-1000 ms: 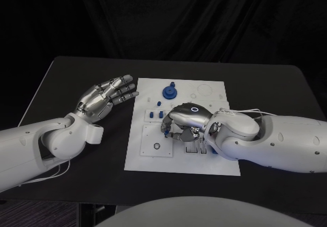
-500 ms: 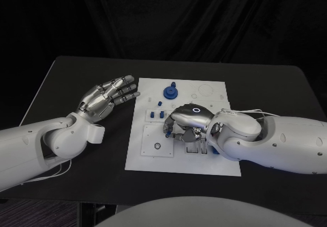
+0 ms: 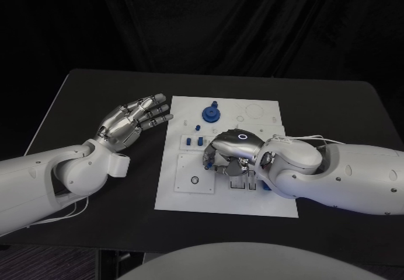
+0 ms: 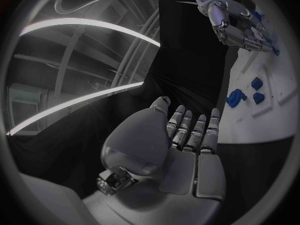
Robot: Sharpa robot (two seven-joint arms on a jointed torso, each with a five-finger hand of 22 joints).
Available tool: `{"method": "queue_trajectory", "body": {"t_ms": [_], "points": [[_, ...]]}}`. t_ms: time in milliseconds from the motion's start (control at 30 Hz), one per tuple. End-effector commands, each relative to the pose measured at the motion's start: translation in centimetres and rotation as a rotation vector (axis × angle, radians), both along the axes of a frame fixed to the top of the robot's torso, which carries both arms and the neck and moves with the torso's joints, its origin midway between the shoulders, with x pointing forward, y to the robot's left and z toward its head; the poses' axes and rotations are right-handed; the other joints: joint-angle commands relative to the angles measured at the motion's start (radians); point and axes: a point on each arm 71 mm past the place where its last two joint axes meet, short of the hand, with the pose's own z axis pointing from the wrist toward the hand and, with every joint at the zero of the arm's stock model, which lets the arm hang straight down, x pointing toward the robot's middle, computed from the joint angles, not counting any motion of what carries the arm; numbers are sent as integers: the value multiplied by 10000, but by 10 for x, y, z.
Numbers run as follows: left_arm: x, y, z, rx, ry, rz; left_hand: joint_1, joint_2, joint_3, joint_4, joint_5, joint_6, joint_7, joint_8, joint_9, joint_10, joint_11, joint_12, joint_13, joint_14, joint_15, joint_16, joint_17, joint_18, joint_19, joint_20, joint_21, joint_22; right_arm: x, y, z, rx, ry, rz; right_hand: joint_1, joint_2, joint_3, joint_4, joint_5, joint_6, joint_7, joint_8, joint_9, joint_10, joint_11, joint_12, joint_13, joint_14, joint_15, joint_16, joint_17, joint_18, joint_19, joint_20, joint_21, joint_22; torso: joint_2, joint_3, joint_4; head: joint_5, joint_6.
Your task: Assemble the parts on the task board
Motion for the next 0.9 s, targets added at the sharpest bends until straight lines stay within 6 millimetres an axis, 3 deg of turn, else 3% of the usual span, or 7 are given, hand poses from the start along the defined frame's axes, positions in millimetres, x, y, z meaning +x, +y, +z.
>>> {"method": "queue_trajectory", "body": {"t_ms": [33, 900], "points": [[-1, -2, 0, -163, -3, -111, -18, 58, 51, 20, 54, -35, 57, 53, 5, -35, 47, 9, 2, -68, 9, 17, -2, -195, 39, -5, 14, -16, 1, -2, -5, -189, 125, -150, 18, 88, -19, -53, 19, 71, 19, 24, 13, 62, -14, -53, 12, 24, 17, 7, 1, -137, 44, -12, 27, 1190, 3, 0, 3, 5, 0], [1, -2, -2, -83, 116, -171, -43, 66, 103, 13, 66, -52, 68, 46, 2, -111, 51, -28, -10, -125, 15, 2, -8, -197, 18, -7, 1, -43, -2, 2, -6, 48, 66, -28, 14, 117, -25, -65, -7, 96, 11, 34, 54, 97, -26, -59, 23, 49, 15, 57, 77, -170, 96, -13, 211, 1230, -3, 5, -11, 33, 0]]}}
